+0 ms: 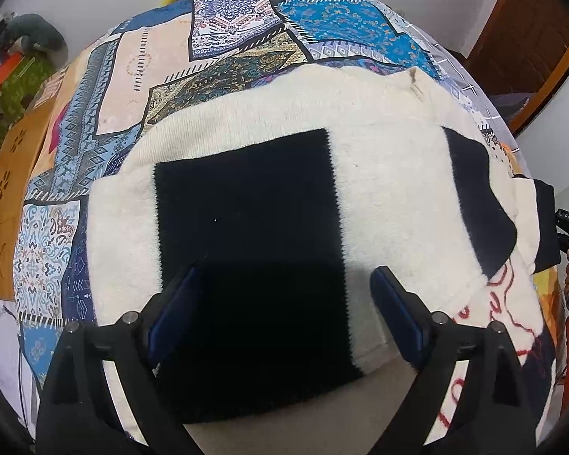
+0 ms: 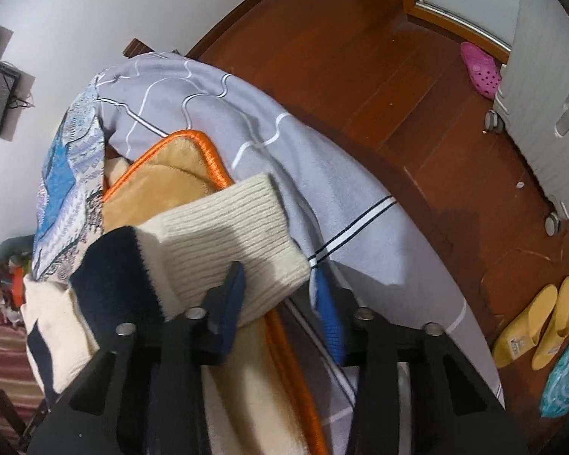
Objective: Fold small clothes
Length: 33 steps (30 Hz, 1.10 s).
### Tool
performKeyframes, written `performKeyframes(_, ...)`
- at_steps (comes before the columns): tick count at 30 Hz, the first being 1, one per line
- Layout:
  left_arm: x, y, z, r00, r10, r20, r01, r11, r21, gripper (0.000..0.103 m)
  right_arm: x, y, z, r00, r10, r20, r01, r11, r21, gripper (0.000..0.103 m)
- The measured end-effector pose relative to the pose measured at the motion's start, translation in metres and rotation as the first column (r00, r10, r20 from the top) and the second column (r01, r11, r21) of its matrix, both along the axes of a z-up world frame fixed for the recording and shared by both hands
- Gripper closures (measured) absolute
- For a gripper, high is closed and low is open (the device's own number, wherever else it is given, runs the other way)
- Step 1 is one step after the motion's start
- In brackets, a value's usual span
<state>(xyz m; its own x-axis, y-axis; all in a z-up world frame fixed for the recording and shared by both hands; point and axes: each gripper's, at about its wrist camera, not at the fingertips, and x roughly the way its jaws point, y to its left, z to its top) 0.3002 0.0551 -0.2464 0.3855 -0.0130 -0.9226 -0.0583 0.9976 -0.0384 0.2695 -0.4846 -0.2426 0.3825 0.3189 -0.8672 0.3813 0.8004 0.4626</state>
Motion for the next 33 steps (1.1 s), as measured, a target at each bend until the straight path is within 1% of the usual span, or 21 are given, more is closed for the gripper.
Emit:
performKeyframes(2,0.000,0.000,0.000,1.000,0.002,0.000,-0.002,1.000,-0.002,0.011,0.000,0.004,0.004,1.000,0.006,0.000,-0.006,1.000,-0.018,0.078)
performKeyframes(4,-0.002,0.001,0.001,1.000,0.005,-0.001,-0.005,1.000,-0.006,0.011,-0.001,0.006,0.008,1.000,0.010,-0.003,-0.011,0.999,-0.043,0.079)
performKeyframes(7,-0.003,0.002,0.001,1.000,0.004,-0.001,-0.004,1.000,-0.010,0.011,-0.002,0.005,0.016,1.000,-0.025,-0.007,0.024,0.998,-0.058,0.077)
performKeyframes(11,-0.004,0.002,0.001,1.000,0.003,0.000,-0.003,1.000,-0.009,0.011,-0.007,0.008,0.027,1.000,0.002,0.006,-0.001,0.997,-0.074,0.075)
performKeyframes(13,-0.004,0.002,0.001,1.000,0.005,0.001,-0.005,1.000,-0.010,0.011,-0.009,0.011,0.029,1.000,0.009,0.011,-0.008,0.998,-0.066,0.074)
performKeyframes(14,-0.004,0.002,0.001,1.000,0.005,0.001,-0.005,1.000,-0.011,0.011,-0.010,0.012,0.029,1.000,0.002,0.020,-0.001,0.998,-0.057,0.069)
performKeyframes(15,-0.004,0.002,0.001,1.000,0.006,0.001,-0.006,1.000,-0.011,0.011,-0.011,0.012,0.029,1.000,-0.006,0.026,0.008,0.999,-0.046,0.066)
performKeyframes(16,-0.004,0.002,0.001,1.000,0.006,0.001,-0.006,1.000,-0.011,0.011,-0.010,0.014,0.028,1.000,-0.012,0.025,0.013,0.999,-0.047,0.063)
performKeyframes(17,-0.004,0.002,0.001,1.000,0.006,0.001,-0.006,1.000,-0.011,0.011,-0.008,0.014,0.025,1.000,-0.020,0.021,0.021,0.998,-0.051,0.063)
performKeyframes(18,-0.004,0.002,0.001,1.000,0.006,0.002,-0.006,1.000,-0.011,0.011,-0.007,0.014,0.022,0.999,-0.027,0.017,0.028,0.999,-0.046,0.063)
performKeyframes(20,-0.004,0.002,0.001,1.000,0.006,0.002,-0.006,1.000,-0.011,0.011,-0.004,0.011,0.012,0.998,-0.060,0.009,0.060,0.998,0.012,0.063)
performKeyframes(23,-0.004,0.001,0.001,1.000,0.009,0.000,-0.009,1.000,-0.015,0.011,-0.003,0.001,0.000,0.992,-0.125,0.009,0.123,0.986,0.114,0.063)
performKeyframes(25,-0.003,0.001,0.001,1.000,0.010,-0.001,-0.010,1.000,-0.015,0.011,-0.001,0.000,-0.003,0.991,-0.134,0.016,0.131,0.982,0.139,0.063)
performKeyframes(27,-0.004,0.001,0.001,1.000,0.010,0.000,-0.010,1.000,-0.015,0.011,0.002,0.003,-0.003,0.992,-0.123,0.020,0.120,0.985,0.124,0.063)
performKeyframes(28,-0.003,0.001,0.001,1.000,0.010,0.000,-0.010,1.000,-0.015,0.011,0.002,0.005,-0.002,0.993,-0.117,0.026,0.114,0.987,0.113,0.067)
performKeyframes(29,-0.003,0.002,0.001,1.000,0.011,0.000,-0.011,1.000,-0.016,0.011,0.003,0.007,0.002,0.994,-0.103,0.039,0.099,0.990,0.100,0.076)
performKeyframes(30,-0.003,0.002,0.001,1.000,0.012,0.000,-0.012,1.000,-0.016,0.011,0.004,0.009,0.006,0.994,-0.094,0.053,0.089,0.992,0.088,0.081)
performKeyframes(31,-0.003,0.002,0.001,1.000,0.012,0.000,-0.012,1.000,-0.017,0.011,0.004,0.010,0.010,0.994,-0.091,0.059,0.087,0.994,0.067,0.090)
performKeyframes(32,-0.003,0.002,0.001,1.000,0.013,-0.001,-0.013,1.000,-0.017,0.011,0.004,0.011,0.013,0.994,-0.087,0.065,0.084,0.995,0.045,0.093)
performKeyframes(33,-0.003,0.002,0.002,1.000,0.013,-0.001,-0.014,1.000,-0.017,0.011,0.005,0.011,0.018,0.994,-0.083,0.073,0.081,0.996,0.024,0.093)
